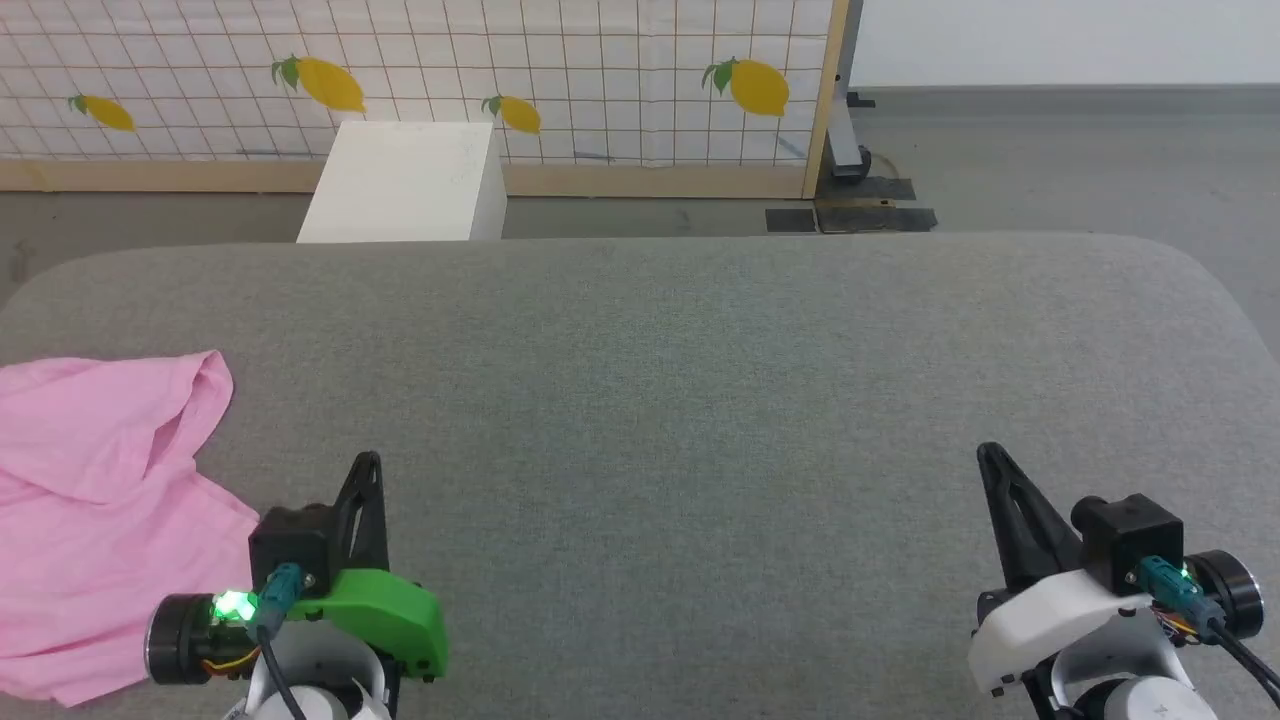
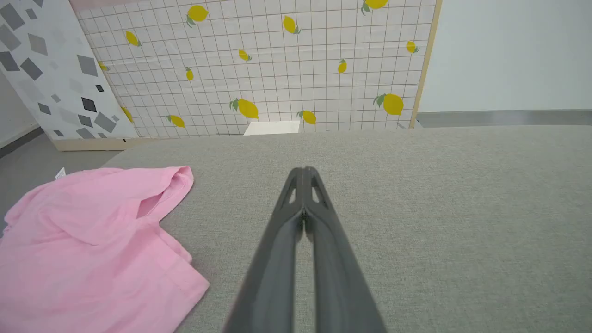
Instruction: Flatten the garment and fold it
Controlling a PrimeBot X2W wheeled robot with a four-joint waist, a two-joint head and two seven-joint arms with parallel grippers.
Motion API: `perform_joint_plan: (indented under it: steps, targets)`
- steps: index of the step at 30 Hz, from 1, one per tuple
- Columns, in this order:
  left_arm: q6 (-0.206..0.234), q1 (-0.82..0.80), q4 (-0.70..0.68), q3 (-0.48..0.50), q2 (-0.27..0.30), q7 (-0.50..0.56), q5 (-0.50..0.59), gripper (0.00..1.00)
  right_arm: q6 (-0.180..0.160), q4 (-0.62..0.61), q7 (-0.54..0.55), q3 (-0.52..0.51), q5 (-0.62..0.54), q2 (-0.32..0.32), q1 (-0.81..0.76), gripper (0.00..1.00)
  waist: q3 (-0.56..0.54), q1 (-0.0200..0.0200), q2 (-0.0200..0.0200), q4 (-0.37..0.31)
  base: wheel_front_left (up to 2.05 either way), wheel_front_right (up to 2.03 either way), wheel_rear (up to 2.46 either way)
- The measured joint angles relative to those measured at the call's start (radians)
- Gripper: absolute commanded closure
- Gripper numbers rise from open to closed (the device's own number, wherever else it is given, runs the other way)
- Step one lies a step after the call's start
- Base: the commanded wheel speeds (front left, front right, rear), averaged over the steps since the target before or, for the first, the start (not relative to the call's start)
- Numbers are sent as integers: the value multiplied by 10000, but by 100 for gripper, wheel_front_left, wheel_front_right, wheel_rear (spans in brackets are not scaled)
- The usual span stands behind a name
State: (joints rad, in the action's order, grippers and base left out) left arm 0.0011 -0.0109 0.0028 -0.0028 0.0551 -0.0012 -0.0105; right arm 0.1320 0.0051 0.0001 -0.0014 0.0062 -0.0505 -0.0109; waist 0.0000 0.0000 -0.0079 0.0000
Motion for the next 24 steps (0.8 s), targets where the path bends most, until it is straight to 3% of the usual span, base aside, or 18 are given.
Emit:
perform_joint_plan:
  steps: [14,15,24]
  targets:
    - [0,0,0,0,0,0,0,100,0,0,0,-2,0,0,0,100,0,0,0,0,0,0,0]
    - [0,-2,2,-2,2,-2,-2,0,2,0,0,-2,2,0,0,0,0,0,0,0,0,0,0]
    - [0,-3,48,-35,2,-35,-75,0,2,73,-25,-21,42,0,-1,0,-1,0,0,1,0,0,0]
